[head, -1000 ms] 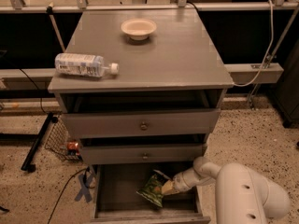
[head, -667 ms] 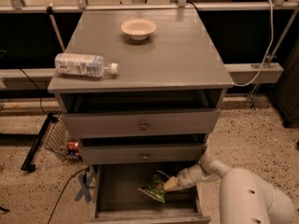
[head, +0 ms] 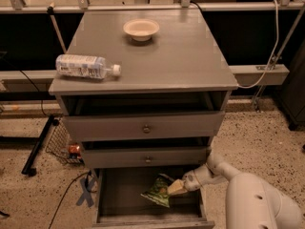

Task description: Pick green jalapeno chip bag from bottom drawer and place on counter

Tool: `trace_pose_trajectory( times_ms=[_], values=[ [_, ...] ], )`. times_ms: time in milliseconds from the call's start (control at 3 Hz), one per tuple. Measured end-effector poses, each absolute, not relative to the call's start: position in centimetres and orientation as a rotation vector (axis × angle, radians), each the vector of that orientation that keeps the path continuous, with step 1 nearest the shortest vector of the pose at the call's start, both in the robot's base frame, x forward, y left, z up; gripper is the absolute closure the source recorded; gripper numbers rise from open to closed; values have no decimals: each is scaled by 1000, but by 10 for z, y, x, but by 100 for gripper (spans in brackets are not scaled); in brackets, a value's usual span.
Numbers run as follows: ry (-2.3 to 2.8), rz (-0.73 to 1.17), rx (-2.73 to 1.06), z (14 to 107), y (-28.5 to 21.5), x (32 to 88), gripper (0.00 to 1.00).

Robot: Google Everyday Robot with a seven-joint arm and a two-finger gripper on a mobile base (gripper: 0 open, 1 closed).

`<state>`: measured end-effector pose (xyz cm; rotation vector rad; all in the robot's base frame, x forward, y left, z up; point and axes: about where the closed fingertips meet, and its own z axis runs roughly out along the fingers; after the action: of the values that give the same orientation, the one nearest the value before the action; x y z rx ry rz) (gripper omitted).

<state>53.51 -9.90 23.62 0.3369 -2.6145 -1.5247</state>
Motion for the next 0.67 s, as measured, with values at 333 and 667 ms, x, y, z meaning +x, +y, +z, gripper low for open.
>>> trace_pose_trajectory(
  times_ms=[333,667],
  values=[
    [-2627,-1535,347,246,-102,531,100],
    [-2673,-1564,336,270,-118,519,100]
  ],
)
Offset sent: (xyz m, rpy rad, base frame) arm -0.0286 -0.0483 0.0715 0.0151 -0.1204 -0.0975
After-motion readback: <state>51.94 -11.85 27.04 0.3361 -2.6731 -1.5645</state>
